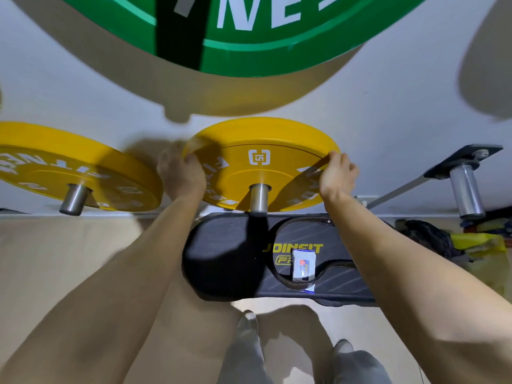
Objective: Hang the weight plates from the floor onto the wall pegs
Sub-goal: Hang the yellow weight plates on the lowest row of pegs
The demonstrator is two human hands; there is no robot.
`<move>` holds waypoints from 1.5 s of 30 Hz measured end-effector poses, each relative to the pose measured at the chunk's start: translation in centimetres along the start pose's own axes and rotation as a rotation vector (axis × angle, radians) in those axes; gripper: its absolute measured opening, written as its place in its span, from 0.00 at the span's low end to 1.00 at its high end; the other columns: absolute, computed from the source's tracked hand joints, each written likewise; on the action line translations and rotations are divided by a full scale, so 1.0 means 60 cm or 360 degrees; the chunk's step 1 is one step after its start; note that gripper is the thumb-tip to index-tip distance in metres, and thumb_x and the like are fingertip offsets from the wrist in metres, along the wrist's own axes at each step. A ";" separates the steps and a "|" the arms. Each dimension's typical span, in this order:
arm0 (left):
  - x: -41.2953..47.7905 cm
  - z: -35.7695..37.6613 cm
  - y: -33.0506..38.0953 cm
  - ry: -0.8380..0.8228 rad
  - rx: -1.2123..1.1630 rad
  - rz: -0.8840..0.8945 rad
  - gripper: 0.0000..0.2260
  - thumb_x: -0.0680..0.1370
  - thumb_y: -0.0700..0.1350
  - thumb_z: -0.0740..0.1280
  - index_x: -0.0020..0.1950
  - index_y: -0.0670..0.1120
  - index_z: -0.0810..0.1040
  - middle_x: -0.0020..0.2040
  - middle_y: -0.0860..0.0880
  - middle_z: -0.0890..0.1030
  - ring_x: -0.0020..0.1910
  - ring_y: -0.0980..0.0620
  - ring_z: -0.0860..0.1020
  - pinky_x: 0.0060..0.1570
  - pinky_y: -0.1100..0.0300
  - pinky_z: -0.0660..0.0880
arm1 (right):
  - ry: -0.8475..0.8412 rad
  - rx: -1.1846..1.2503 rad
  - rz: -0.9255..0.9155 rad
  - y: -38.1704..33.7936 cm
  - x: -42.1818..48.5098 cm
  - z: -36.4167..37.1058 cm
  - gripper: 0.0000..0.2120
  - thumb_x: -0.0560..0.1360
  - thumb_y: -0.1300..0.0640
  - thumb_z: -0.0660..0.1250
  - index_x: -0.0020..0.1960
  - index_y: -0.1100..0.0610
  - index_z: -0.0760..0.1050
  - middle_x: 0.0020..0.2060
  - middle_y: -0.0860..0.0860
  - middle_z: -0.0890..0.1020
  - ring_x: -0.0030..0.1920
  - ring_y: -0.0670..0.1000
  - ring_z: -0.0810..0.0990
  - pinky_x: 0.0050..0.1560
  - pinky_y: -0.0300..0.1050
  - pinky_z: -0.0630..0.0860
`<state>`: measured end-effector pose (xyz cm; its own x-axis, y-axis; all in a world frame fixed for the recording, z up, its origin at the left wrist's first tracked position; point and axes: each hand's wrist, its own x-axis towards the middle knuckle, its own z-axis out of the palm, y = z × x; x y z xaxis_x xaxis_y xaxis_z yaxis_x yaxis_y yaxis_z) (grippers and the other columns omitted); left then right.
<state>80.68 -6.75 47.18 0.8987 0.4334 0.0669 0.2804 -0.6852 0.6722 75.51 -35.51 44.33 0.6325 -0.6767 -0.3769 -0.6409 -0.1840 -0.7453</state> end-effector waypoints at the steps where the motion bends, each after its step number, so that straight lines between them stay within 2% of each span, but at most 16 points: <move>1: -0.014 -0.012 0.015 -0.0026 0.0094 0.0363 0.22 0.77 0.43 0.59 0.71 0.44 0.73 0.68 0.40 0.74 0.66 0.40 0.71 0.66 0.51 0.67 | -0.0050 -0.0017 -0.0046 -0.007 -0.009 0.003 0.24 0.80 0.43 0.46 0.67 0.52 0.69 0.72 0.57 0.66 0.69 0.61 0.64 0.62 0.53 0.61; 3: -0.031 -0.023 0.038 -0.0234 0.0208 0.0718 0.26 0.76 0.42 0.62 0.75 0.47 0.69 0.73 0.43 0.71 0.69 0.41 0.70 0.67 0.49 0.67 | -0.0129 0.0120 -0.0016 0.012 0.028 0.025 0.35 0.75 0.25 0.45 0.66 0.49 0.69 0.69 0.58 0.71 0.68 0.62 0.68 0.68 0.59 0.64; 4: -0.035 -0.025 0.040 -0.0357 0.0304 0.0798 0.29 0.75 0.42 0.63 0.77 0.49 0.65 0.75 0.44 0.68 0.71 0.41 0.68 0.68 0.48 0.67 | -0.0117 0.0272 0.0062 0.043 0.075 0.050 0.45 0.64 0.15 0.45 0.64 0.46 0.70 0.66 0.57 0.75 0.66 0.62 0.73 0.68 0.63 0.66; 5: -0.035 -0.027 0.040 -0.0449 0.0386 0.0834 0.32 0.75 0.43 0.64 0.79 0.51 0.62 0.77 0.46 0.66 0.73 0.42 0.67 0.69 0.48 0.66 | -0.0114 0.0355 0.0124 0.079 0.125 0.078 0.51 0.53 0.12 0.44 0.61 0.43 0.71 0.63 0.57 0.78 0.63 0.61 0.76 0.66 0.66 0.68; 7: -0.029 -0.036 0.033 -0.0583 0.0408 0.0797 0.35 0.74 0.42 0.65 0.80 0.53 0.59 0.79 0.48 0.62 0.75 0.43 0.64 0.72 0.49 0.65 | -0.0160 0.0480 0.0190 0.120 0.177 0.108 0.52 0.48 0.11 0.45 0.58 0.41 0.72 0.60 0.57 0.80 0.61 0.59 0.79 0.65 0.65 0.71; 9: -0.025 -0.041 0.029 -0.0637 0.0302 0.0715 0.36 0.73 0.40 0.65 0.80 0.53 0.58 0.79 0.47 0.61 0.76 0.44 0.62 0.73 0.50 0.63 | -0.0168 0.0436 0.0170 0.094 0.130 0.085 0.45 0.56 0.12 0.48 0.58 0.41 0.72 0.60 0.56 0.80 0.61 0.58 0.79 0.64 0.65 0.71; 12: -0.027 -0.041 0.023 -0.0654 0.0247 0.0639 0.38 0.72 0.39 0.67 0.80 0.52 0.58 0.78 0.45 0.62 0.75 0.42 0.63 0.72 0.50 0.63 | -0.0100 0.0416 0.0093 0.004 0.014 0.039 0.38 0.67 0.24 0.48 0.65 0.48 0.71 0.65 0.54 0.76 0.64 0.59 0.77 0.67 0.63 0.70; 17: -0.014 -0.054 0.027 -0.0748 0.0620 0.0446 0.34 0.74 0.44 0.66 0.77 0.49 0.56 0.73 0.42 0.67 0.68 0.36 0.71 0.64 0.42 0.70 | -0.0019 0.0063 -0.0190 -0.069 -0.053 0.021 0.30 0.81 0.40 0.46 0.78 0.55 0.61 0.78 0.54 0.61 0.78 0.55 0.55 0.77 0.56 0.50; 20: -0.019 -0.060 0.062 -0.0578 0.0550 0.0691 0.34 0.71 0.41 0.66 0.77 0.48 0.61 0.67 0.41 0.74 0.63 0.36 0.75 0.59 0.43 0.74 | -0.0072 -0.0259 -0.0303 -0.080 -0.064 0.042 0.30 0.82 0.41 0.42 0.80 0.52 0.55 0.80 0.52 0.54 0.79 0.58 0.47 0.74 0.57 0.46; 24: -0.046 -0.031 0.117 -0.0604 0.0478 0.1168 0.37 0.72 0.37 0.64 0.80 0.52 0.60 0.78 0.46 0.65 0.75 0.42 0.65 0.71 0.44 0.66 | -0.0039 -0.0365 -0.0408 -0.087 -0.088 0.057 0.40 0.73 0.34 0.35 0.77 0.49 0.62 0.79 0.51 0.57 0.78 0.58 0.50 0.68 0.49 0.43; 30: -0.032 -0.027 0.095 -0.0797 0.0449 0.1011 0.39 0.75 0.30 0.61 0.82 0.54 0.53 0.82 0.55 0.53 0.81 0.51 0.52 0.76 0.40 0.53 | -0.0044 -0.0447 -0.0771 -0.095 -0.096 0.011 0.24 0.82 0.46 0.45 0.70 0.52 0.71 0.73 0.53 0.69 0.74 0.55 0.61 0.69 0.49 0.52; 34: -0.019 -0.038 0.075 -0.0777 0.0426 0.1013 0.41 0.72 0.30 0.60 0.82 0.51 0.54 0.82 0.55 0.55 0.80 0.50 0.54 0.75 0.39 0.58 | 0.0089 -0.0319 -0.0510 -0.055 -0.036 -0.024 0.26 0.81 0.45 0.50 0.74 0.55 0.69 0.73 0.55 0.69 0.72 0.57 0.63 0.71 0.49 0.55; 38: -0.006 -0.037 0.047 -0.0715 0.0415 0.0804 0.41 0.71 0.29 0.58 0.82 0.53 0.54 0.81 0.56 0.55 0.79 0.50 0.57 0.76 0.52 0.57 | -0.0043 -0.0232 -0.0127 0.000 -0.001 -0.052 0.28 0.77 0.47 0.47 0.67 0.63 0.70 0.68 0.59 0.71 0.67 0.60 0.68 0.67 0.54 0.62; 40: 0.005 -0.041 0.031 -0.0708 0.0429 0.0695 0.41 0.73 0.31 0.58 0.82 0.56 0.53 0.81 0.56 0.56 0.78 0.48 0.60 0.75 0.50 0.57 | -0.0130 -0.0215 -0.0144 0.011 -0.002 -0.055 0.23 0.79 0.47 0.47 0.60 0.61 0.70 0.61 0.58 0.74 0.61 0.62 0.71 0.61 0.55 0.65; 43: 0.017 -0.050 0.012 -0.0713 0.0460 0.0574 0.38 0.76 0.35 0.61 0.81 0.58 0.54 0.79 0.51 0.64 0.74 0.41 0.66 0.72 0.46 0.63 | -0.0194 -0.0195 -0.0298 0.007 -0.011 -0.047 0.22 0.85 0.48 0.46 0.66 0.59 0.71 0.65 0.58 0.76 0.64 0.62 0.72 0.60 0.52 0.66; 45: 0.025 -0.055 0.005 -0.0696 0.0505 0.0529 0.35 0.76 0.36 0.61 0.81 0.56 0.57 0.75 0.46 0.70 0.70 0.38 0.71 0.67 0.47 0.68 | -0.0142 -0.0211 -0.0392 -0.005 -0.017 -0.040 0.19 0.84 0.47 0.47 0.58 0.56 0.72 0.58 0.57 0.79 0.58 0.62 0.75 0.54 0.53 0.68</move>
<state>81.00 -4.36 49.91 0.9909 -0.0654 -0.1179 -0.0112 -0.9114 0.4114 74.03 -36.45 46.25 0.8081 -0.5359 -0.2445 -0.5107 -0.4306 -0.7442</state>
